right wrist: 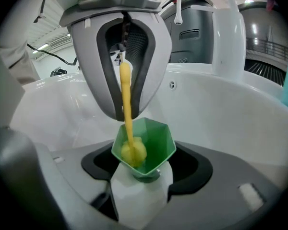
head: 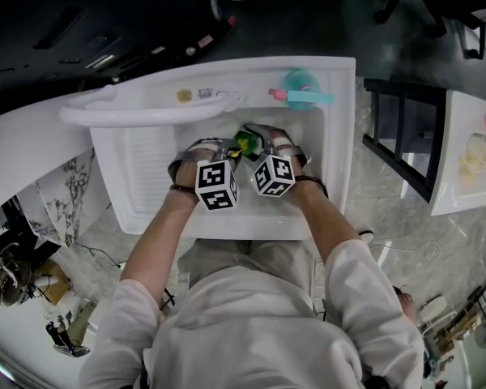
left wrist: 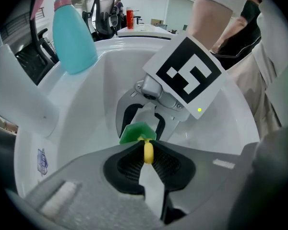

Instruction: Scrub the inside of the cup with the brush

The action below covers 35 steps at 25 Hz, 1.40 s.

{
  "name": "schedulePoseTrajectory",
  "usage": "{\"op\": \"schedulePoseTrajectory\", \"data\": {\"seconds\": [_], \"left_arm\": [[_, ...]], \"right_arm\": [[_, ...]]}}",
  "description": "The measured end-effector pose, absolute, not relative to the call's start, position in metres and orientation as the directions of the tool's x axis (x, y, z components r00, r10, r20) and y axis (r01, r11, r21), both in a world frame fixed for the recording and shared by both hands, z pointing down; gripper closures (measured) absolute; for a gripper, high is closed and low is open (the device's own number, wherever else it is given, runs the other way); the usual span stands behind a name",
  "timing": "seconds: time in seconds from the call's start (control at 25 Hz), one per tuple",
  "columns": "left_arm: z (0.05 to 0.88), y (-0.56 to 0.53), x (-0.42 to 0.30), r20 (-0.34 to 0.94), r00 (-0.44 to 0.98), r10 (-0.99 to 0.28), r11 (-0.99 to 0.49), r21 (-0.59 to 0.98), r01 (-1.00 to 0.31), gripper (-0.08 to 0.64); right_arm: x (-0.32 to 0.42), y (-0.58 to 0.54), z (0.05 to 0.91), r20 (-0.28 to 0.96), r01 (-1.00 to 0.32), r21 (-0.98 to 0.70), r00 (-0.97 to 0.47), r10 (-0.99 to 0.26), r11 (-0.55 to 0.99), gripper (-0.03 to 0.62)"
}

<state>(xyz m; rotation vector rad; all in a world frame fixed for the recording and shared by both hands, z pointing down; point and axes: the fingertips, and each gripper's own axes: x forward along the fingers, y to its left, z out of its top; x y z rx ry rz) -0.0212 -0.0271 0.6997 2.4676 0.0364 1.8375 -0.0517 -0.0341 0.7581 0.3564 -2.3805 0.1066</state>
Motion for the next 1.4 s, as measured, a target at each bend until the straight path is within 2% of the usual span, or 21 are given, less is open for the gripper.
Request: {"op": "schedulePoseTrajectory", "data": {"seconds": [0.32, 0.68, 0.96, 1.2, 1.4], "left_arm": [[0.695, -0.043, 0.008, 0.937, 0.347, 0.045, -0.998, 0.059, -0.031, 0.522], [0.692, -0.063, -0.011, 0.946, 0.324, 0.001, -0.997, 0.026, -0.074, 0.522], [0.7, -0.052, -0.031, 0.966, 0.259, -0.007, -0.999, 0.005, -0.045, 0.522], [0.709, -0.038, -0.038, 0.975, 0.22, 0.035, -0.999, 0.036, -0.002, 0.523], [0.714, -0.028, -0.027, 0.967, 0.243, 0.078, -0.997, 0.08, 0.002, 0.522]], "right_arm": [[-0.052, -0.034, 0.759, 0.673, -0.29, 0.021, -0.704, -0.228, 0.957, 0.288], [-0.051, -0.034, 0.759, 0.673, -0.287, 0.023, -0.704, -0.227, 0.958, 0.288], [-0.051, -0.034, 0.759, 0.672, -0.287, 0.021, -0.705, -0.226, 0.958, 0.288], [-0.052, -0.033, 0.758, 0.671, -0.289, 0.019, -0.706, -0.227, 0.957, 0.288], [-0.051, -0.033, 0.759, 0.672, -0.288, 0.019, -0.706, -0.225, 0.958, 0.288]]}}
